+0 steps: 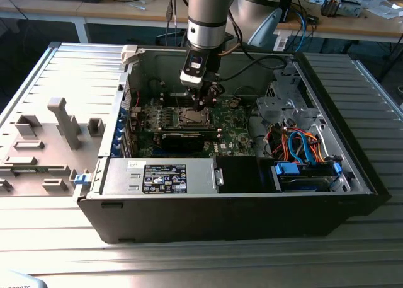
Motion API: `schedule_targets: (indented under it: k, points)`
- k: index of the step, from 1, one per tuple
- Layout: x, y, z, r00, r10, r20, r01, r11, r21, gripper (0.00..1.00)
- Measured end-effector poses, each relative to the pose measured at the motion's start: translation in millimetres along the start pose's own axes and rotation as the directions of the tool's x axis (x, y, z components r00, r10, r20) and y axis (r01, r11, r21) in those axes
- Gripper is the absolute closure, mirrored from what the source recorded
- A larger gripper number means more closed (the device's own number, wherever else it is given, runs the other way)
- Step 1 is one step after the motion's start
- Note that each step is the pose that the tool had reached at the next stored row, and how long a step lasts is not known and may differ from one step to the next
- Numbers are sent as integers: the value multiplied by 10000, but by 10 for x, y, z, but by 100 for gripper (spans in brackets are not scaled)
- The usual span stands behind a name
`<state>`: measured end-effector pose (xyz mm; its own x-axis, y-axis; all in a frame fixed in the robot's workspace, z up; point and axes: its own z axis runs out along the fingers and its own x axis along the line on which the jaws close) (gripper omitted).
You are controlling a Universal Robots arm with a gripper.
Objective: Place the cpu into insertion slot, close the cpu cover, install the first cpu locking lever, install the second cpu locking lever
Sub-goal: 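Install the first cpu locking lever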
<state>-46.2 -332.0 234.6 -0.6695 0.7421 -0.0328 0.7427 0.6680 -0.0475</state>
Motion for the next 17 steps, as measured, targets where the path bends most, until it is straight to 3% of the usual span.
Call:
schedule_targets:
  k: [17]
  points:
    - [0, 0, 0, 9998, -215, 11, 215, 9998, -7, 89]
